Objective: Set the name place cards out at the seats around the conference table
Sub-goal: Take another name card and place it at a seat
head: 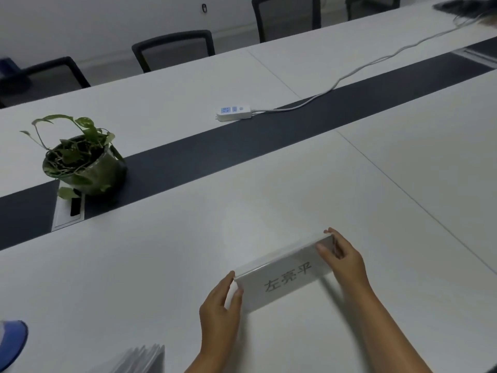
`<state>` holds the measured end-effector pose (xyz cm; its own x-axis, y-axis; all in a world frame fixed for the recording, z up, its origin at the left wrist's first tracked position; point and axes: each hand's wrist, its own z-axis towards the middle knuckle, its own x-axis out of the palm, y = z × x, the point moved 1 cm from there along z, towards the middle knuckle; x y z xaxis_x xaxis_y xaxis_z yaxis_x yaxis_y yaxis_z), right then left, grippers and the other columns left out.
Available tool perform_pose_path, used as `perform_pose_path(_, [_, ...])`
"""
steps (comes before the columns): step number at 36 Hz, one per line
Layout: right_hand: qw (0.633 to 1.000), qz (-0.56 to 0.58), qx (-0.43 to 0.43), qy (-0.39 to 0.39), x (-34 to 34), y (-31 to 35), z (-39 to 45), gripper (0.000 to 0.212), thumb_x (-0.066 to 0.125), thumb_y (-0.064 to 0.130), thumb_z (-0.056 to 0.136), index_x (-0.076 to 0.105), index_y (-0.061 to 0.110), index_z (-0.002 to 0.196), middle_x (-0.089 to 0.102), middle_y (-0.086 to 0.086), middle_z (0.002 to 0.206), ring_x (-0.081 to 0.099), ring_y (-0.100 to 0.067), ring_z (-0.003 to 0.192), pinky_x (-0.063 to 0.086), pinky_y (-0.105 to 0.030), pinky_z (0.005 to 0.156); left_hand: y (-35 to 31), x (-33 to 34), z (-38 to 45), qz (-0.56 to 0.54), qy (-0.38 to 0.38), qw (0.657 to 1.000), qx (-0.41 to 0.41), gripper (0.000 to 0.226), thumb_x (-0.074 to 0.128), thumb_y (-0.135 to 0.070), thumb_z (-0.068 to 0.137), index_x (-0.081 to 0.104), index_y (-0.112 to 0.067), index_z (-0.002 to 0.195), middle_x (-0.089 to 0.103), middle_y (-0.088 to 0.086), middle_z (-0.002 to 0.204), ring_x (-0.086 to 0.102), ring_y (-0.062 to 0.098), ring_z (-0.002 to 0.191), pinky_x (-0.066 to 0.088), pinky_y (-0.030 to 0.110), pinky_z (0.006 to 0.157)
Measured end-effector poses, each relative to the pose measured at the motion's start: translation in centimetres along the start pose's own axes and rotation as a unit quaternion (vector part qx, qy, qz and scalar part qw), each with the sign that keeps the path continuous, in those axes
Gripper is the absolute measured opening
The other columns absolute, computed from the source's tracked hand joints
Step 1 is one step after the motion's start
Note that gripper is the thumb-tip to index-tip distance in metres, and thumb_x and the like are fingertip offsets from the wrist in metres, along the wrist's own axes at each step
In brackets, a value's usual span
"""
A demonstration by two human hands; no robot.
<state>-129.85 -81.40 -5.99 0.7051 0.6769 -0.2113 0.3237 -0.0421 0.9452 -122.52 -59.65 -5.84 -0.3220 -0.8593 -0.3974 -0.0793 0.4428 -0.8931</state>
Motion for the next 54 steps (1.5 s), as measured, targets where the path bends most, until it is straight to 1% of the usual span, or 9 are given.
perform_pose_path(5, [1.000, -0.002, -0.011, 0.001, 0.4, 0.7, 2.2, 0.046, 0.057, 0.013, 0.086, 0.045, 0.014, 0.130, 0.045, 0.008, 0.123, 0.043, -0.010, 0.116, 0.036, -0.028, 0.100, -0.6, 0.8, 1.4, -0.015, 0.002, 1.000, 0.002, 0.036, 0.062, -0.006, 0.080, 0.059, -0.015, 0.115, 0.054, -0.013, 0.111, 0.052, 0.012, 0.110, 0.037, 0.028, 0.099])
perform_pose_path(16, [0.999, -0.025, -0.019, -0.018, 0.9, 0.9, 4.5, 0.035, 0.050, 0.022, 0.090, 0.049, 0.013, 0.124, 0.049, 0.006, 0.116, 0.045, -0.011, 0.105, 0.036, -0.018, 0.075, -1.6, 1.4, 3.4, -0.034, 0.004, 0.999, -0.007, 0.035, 0.063, -0.003, 0.079, 0.061, -0.012, 0.112, 0.057, -0.009, 0.108, 0.054, 0.013, 0.104, 0.040, 0.025, 0.092])
perform_pose_path(21, [0.999, -0.018, -0.023, -0.043, 0.7, 0.5, 4.2, 0.034, 0.052, 0.022, 0.089, 0.049, 0.013, 0.122, 0.050, 0.006, 0.114, 0.047, -0.011, 0.105, 0.033, -0.022, 0.085, -2.1, 1.2, 4.4, -0.018, 0.022, 1.000, -0.005, 0.034, 0.065, -0.004, 0.078, 0.063, -0.012, 0.110, 0.059, -0.007, 0.103, 0.056, 0.011, 0.100, 0.040, 0.022, 0.090])
perform_pose_path(26, [0.999, -0.016, -0.023, -0.037, 0.6, 0.6, 4.3, 0.032, 0.051, 0.023, 0.089, 0.050, 0.015, 0.120, 0.050, 0.007, 0.114, 0.047, -0.012, 0.101, 0.035, -0.009, 0.070, -1.9, 1.4, 4.1, -0.025, 0.024, 0.999, -0.014, 0.033, 0.066, -0.003, 0.076, 0.064, -0.013, 0.107, 0.060, -0.005, 0.102, 0.056, 0.012, 0.098, 0.041, 0.024, 0.090])
perform_pose_path(36, [1.000, 0.001, -0.013, -0.025, 0.4, 0.7, 4.9, 0.034, 0.054, 0.022, 0.088, 0.051, 0.013, 0.121, 0.051, 0.006, 0.115, 0.048, -0.012, 0.105, 0.034, -0.023, 0.084, -2.1, 1.6, 4.1, -0.022, 0.024, 0.999, -0.014, 0.035, 0.066, -0.004, 0.077, 0.063, -0.012, 0.110, 0.058, -0.006, 0.103, 0.054, 0.011, 0.098, 0.040, 0.023, 0.089])
perform_pose_path(42, [1.000, -0.004, -0.007, -0.021, 0.5, 0.5, 5.1, 0.034, 0.053, 0.024, 0.089, 0.051, 0.013, 0.121, 0.051, 0.005, 0.116, 0.048, -0.014, 0.107, 0.035, -0.023, 0.083, -1.9, 1.7, 4.2, -0.016, 0.028, 0.999, -0.011, 0.034, 0.066, -0.004, 0.077, 0.062, -0.012, 0.110, 0.059, -0.004, 0.105, 0.054, 0.011, 0.099, 0.040, 0.023, 0.089])
perform_pose_path(47, [1.000, -0.010, -0.001, -0.016, 0.5, 0.4, 5.1, 0.039, 0.051, 0.027, 0.089, 0.047, 0.016, 0.126, 0.049, 0.004, 0.124, 0.045, -0.016, 0.117, 0.034, -0.026, 0.090, -1.6, 1.5, 4.2, 0.012, 0.033, 0.999, 0.010, 0.036, 0.065, -0.004, 0.077, 0.061, -0.013, 0.112, 0.061, -0.002, 0.110, 0.057, 0.019, 0.110, 0.041, 0.025, 0.094])
perform_pose_path(50, [0.999, -0.027, -0.005, -0.035, 0.2, 0.6, 4.5, 0.051, 0.049, 0.031, 0.090, 0.035, 0.018, 0.137, 0.039, -0.001, 0.143, 0.036, -0.019, 0.131, 0.031, -0.033, 0.106, -1.9, 1.5, 3.8, 0.054, 0.062, 0.997, 0.013, 0.053, 0.065, -0.010, 0.078, 0.047, -0.016, 0.127, 0.053, 0.002, 0.129, 0.048, 0.020, 0.122, 0.037, 0.030, 0.105])
perform_pose_path(54, [0.989, -0.072, -0.065, -0.108, 0.8, 2.0, 2.1, 0.053, 0.049, 0.032, 0.090, 0.032, 0.014, 0.138, 0.035, -0.005, 0.147, 0.031, -0.021, 0.135, 0.024, -0.033, 0.109, -2.8, -0.4, 2.2, 0.064, 0.046, 0.996, 0.041, 0.063, 0.061, -0.018, 0.082, 0.029, -0.022, 0.137, 0.037, -0.004, 0.142, 0.036, 0.016, 0.132, 0.030, 0.035, 0.111])
